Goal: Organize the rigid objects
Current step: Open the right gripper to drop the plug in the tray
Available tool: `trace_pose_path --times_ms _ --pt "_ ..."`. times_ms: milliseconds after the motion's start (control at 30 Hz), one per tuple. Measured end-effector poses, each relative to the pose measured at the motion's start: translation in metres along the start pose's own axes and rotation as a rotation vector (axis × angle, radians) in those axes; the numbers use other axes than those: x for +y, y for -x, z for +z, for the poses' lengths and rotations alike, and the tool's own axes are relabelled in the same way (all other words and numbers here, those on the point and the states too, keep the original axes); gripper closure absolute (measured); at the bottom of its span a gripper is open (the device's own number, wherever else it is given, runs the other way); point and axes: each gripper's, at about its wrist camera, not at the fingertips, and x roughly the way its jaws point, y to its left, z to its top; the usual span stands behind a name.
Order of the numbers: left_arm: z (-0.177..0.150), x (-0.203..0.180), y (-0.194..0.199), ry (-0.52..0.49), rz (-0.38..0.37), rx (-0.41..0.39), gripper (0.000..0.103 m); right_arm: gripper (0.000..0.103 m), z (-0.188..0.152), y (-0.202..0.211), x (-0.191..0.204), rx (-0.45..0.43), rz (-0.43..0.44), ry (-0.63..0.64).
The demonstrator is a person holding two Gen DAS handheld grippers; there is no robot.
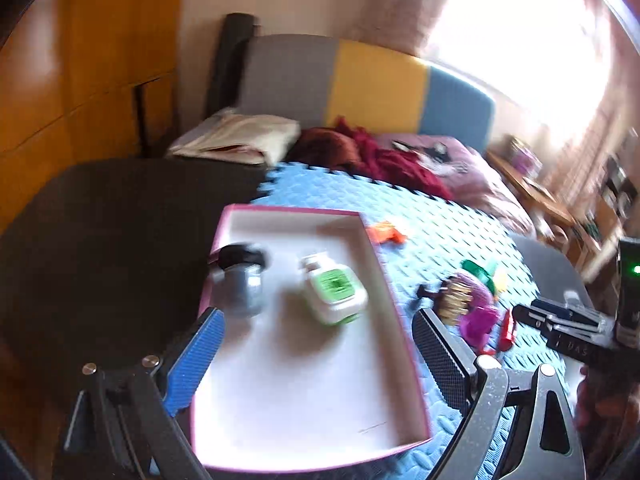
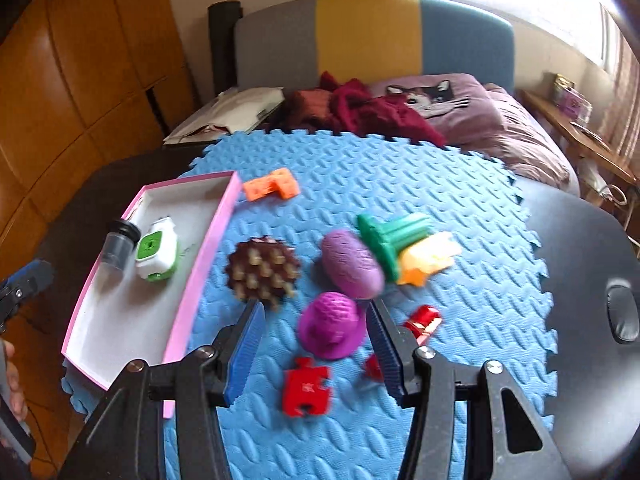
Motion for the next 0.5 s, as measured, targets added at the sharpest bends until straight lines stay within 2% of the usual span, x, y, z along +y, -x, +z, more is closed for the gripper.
trace_pose_path --times_ms 133,233,300,400,500 --pt "0.025 -0.026 -0.021 -0.098 -0.076 0.027 0.008 0.049 0.005 0.007 -0.030 -0.014 0.000 -0.014" --pt "0.046 -0.040 -0.044 -0.132 -0.122 0.044 0.009 0.049 0.010 0.004 -0.052 -0.027 -0.003 -0.022" --pt "0.060 -0.048 -0.064 -0.154 -0.127 0.064 0.010 0.049 0.014 0.000 -0.066 -0.035 -0.006 -0.020" --pt "0.076 -0.060 -0.092 -0.201 -0.135 0.084 0.018 0.049 0.021 -0.009 -0.087 -0.042 -0.006 -0.020" --pt "0.084 -0.075 -0.126 -0.290 -0.120 0.119 0.022 0.049 0.025 -0.019 -0.108 -0.060 0.009 -0.037"
